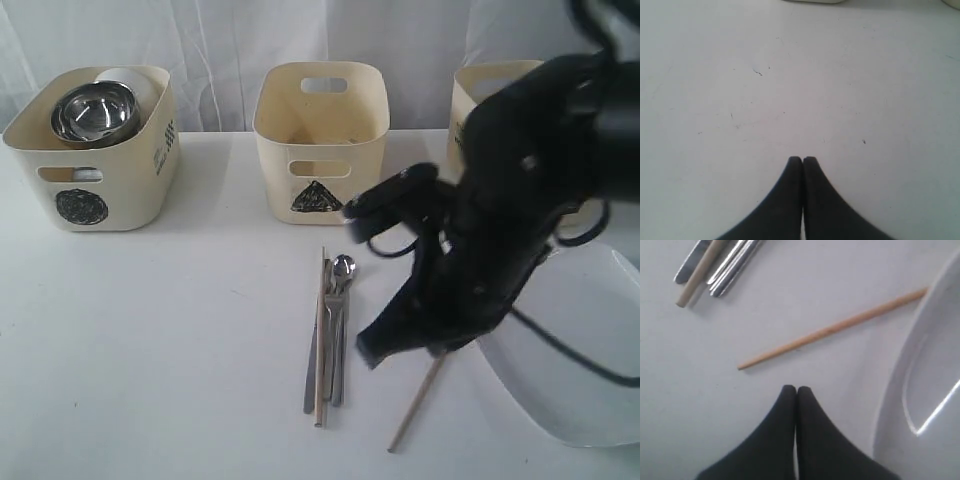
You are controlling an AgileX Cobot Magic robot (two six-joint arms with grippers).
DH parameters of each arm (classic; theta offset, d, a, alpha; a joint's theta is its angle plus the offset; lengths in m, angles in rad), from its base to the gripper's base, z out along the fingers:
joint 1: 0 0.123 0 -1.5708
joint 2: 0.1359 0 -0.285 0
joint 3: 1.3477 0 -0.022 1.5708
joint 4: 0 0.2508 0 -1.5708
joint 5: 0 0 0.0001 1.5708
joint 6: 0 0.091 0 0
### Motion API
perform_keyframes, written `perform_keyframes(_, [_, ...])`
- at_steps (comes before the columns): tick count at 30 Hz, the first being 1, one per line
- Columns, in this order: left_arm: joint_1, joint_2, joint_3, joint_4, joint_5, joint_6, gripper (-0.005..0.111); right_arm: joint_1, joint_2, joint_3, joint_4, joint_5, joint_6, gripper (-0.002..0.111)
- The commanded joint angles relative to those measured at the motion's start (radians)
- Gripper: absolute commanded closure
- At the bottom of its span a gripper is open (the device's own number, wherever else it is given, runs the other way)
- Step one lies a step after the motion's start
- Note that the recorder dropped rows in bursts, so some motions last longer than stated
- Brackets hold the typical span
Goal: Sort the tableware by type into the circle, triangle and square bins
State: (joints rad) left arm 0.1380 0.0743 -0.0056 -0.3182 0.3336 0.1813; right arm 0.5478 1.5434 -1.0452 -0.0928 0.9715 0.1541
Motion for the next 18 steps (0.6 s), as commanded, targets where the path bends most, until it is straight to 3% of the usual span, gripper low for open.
perform_keyframes(1, [0.000,-0.004,0.006,-0.007,-0.001,0.003,0.107,0.074,0.139,-0.024,-0.007,-0.039,0.084,0.108])
perform_keyframes(9, [0.000,-0.004,0.006,-0.007,-0.001,0.003,0.107,0.063,0.206,-0.049,-0.029,-0.154,0.244,0.106])
perform_keyframes(16, [0.000,-0.004,0.006,-0.007,-0.001,0.003,0.107,0.030,0.206,-0.150,0.116,-0.181,0.260,0.069])
perform_keyframes(18, [0.000,-0.004,0.006,-0.007,-0.001,0.003,0.107,0.030,0.207,-0.194,0.135,-0.209,0.260,0.065])
